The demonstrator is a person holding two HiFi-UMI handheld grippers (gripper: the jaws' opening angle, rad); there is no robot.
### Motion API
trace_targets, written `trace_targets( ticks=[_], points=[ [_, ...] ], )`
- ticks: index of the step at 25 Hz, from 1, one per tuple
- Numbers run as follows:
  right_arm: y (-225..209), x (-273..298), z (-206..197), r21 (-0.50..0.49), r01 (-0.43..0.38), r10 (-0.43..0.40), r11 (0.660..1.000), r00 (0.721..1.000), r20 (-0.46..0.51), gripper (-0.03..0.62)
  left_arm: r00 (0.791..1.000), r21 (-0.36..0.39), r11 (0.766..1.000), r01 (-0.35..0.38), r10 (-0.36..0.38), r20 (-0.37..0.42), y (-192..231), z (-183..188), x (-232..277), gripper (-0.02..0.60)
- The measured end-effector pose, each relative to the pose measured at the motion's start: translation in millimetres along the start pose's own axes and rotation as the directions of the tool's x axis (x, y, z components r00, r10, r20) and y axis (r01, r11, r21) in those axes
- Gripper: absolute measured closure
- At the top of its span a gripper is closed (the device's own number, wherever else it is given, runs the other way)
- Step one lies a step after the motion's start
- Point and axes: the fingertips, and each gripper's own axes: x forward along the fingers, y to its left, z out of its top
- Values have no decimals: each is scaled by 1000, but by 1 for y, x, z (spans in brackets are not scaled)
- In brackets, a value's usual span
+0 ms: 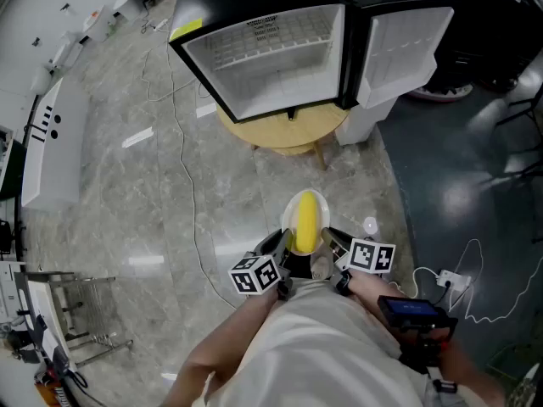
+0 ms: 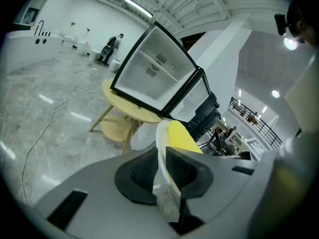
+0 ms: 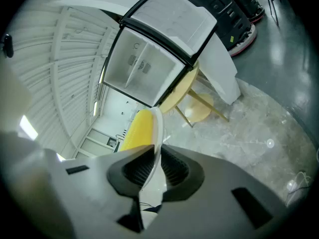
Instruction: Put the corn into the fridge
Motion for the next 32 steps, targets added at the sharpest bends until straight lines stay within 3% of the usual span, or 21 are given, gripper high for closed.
trace_targets(
  ticks=[10, 32],
  points=[
    [32, -19, -48, -116, -24, 23, 993, 1000, -12, 545, 1000, -32, 999, -4, 5, 26, 4, -33, -63, 525],
    [65, -22, -70, -146, -58, 61, 988, 998, 16, 545, 998, -5, 1000, 13, -13, 53, 8, -29, -103, 523]
  ],
)
